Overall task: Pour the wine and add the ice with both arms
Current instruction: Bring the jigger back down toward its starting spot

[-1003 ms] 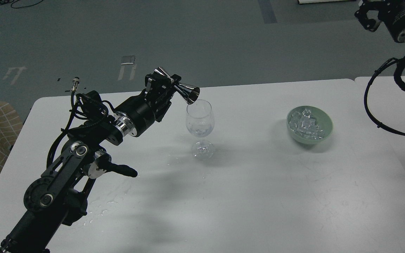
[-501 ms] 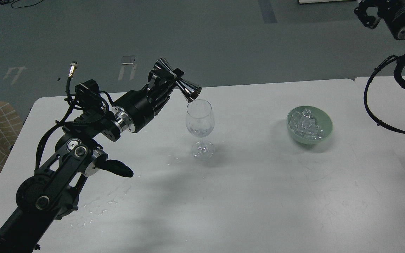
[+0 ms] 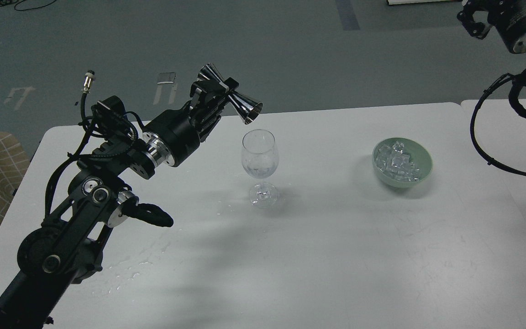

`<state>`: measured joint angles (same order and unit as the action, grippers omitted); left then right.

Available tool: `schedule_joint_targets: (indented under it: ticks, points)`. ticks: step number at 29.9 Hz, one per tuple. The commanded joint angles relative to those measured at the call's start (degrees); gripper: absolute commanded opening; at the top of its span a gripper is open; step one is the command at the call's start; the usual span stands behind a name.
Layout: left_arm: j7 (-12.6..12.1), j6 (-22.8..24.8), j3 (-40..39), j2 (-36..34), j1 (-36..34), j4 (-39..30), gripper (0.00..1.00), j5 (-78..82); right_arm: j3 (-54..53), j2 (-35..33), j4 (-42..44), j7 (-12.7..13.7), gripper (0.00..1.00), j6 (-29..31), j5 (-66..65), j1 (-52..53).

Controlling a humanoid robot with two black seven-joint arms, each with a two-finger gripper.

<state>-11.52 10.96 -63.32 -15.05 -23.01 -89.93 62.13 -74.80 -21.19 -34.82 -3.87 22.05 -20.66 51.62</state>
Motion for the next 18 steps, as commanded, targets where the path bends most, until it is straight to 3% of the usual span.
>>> schedule_joint_targets:
  ticks: [1,6,13,18]
  points:
    - [-0.3,0.0,-3.1,0.5,2.1,0.0,0.00,-4.7,0.0,-0.2,0.1,0.0,1.00,0.0,0.0,-0.1]
    - [-0.6,-0.4,-9.5,1.7,5.2,-0.2,0.00,-20.6,0.2,-0.2,0.1,0.0,1.00,0.1,-0.1,-0.1]
    - [-0.9,-4.9,-15.7,1.6,9.4,0.7,0.00,-37.5,0.4,-0.1,0.1,0.0,1.00,0.0,-0.2,-0.7]
    - [0.1,-8.1,-19.5,1.7,9.8,8.4,0.00,-49.9,0.8,-0.2,0.2,0.3,1.00,0.0,-0.3,-0.8]
